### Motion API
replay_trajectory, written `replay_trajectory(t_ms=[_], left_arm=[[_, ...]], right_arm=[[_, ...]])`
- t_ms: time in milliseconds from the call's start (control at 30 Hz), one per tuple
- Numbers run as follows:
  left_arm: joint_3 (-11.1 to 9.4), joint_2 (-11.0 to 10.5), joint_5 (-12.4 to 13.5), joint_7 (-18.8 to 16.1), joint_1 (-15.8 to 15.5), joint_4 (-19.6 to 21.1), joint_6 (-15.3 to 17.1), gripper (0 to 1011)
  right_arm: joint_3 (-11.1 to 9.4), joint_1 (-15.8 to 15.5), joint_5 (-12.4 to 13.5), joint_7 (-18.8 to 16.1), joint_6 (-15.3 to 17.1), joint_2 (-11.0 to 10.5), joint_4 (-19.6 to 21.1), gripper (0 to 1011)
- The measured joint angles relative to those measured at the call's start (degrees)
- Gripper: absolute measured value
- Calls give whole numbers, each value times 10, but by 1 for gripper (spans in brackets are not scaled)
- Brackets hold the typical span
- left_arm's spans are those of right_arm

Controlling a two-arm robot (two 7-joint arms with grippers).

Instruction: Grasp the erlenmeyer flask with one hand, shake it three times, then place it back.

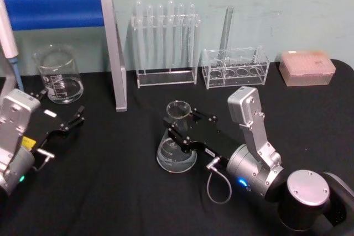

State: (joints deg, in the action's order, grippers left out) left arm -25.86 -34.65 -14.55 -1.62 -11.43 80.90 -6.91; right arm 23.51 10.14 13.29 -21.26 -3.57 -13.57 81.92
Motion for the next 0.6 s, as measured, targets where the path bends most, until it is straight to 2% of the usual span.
replay_trajectory(t_ms=[533,600], left_arm=[[0,0,0,0,0,0,0,1001],[0,0,0,0,0,0,0,1001]], right_arm=[[0,0,-1,2,2,0,1,452],[0,0,-1,2,2,0,1,512]])
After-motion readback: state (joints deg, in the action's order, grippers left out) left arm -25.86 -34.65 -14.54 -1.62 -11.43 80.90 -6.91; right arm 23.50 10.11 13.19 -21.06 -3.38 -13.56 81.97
